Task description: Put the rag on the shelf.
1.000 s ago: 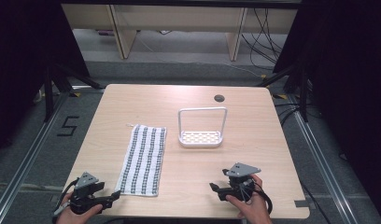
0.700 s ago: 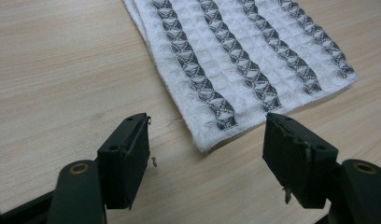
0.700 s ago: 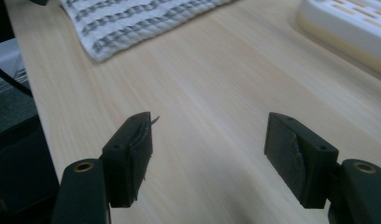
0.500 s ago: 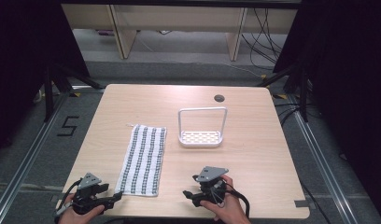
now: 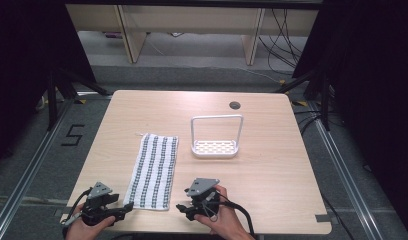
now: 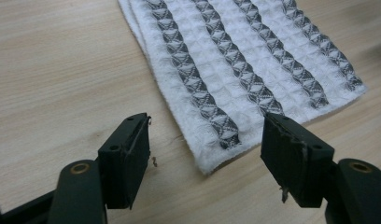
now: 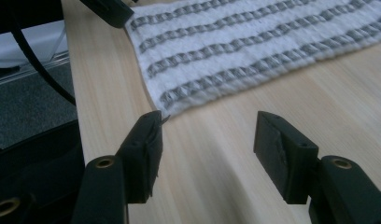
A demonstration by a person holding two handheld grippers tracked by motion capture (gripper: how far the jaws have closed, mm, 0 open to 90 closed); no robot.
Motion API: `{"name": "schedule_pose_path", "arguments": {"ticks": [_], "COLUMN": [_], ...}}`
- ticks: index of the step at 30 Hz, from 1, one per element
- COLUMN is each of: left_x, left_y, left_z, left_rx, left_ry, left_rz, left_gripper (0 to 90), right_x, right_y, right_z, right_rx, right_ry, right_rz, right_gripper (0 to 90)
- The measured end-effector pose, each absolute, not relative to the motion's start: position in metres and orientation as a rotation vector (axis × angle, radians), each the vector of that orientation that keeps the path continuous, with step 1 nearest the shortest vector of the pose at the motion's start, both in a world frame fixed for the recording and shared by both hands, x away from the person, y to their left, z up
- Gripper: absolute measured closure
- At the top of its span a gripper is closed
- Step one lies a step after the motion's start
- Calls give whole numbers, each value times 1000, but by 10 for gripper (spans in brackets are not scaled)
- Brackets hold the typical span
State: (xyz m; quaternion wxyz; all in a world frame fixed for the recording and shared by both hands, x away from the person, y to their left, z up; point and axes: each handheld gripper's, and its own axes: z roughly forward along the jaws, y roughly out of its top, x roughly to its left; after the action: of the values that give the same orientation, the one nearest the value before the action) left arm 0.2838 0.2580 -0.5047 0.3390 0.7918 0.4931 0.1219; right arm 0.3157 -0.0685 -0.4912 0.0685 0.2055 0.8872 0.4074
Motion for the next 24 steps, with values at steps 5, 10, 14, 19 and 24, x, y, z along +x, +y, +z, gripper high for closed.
{"name": "schedule_pose_path", "arguments": {"ticks": [5,10,14,19,24], "left_x": [285,286,287,287,288], "left_y": [256,255,252,248,245], "left_z": [-503,-503,-503,-505,-507], "left_rx": [2069,2073,2089,2111,2122], "left_ry": [1279,1279,1278,1275,1272], "left_rz": [316,313,306,319,340], "left_gripper": [334,351,364,394,444], "right_x": [317,318,319,318,321], "right_y": [-44,-30,-22,-15,-11], "right_z": [-493,-496,-499,-504,-509], "right_rx": [560,540,512,506,523], "right_ry": [2707,2721,2733,2756,2764], "right_rz": [1203,1192,1177,1146,1125], "right_gripper": [471,506,539,562,605]}}
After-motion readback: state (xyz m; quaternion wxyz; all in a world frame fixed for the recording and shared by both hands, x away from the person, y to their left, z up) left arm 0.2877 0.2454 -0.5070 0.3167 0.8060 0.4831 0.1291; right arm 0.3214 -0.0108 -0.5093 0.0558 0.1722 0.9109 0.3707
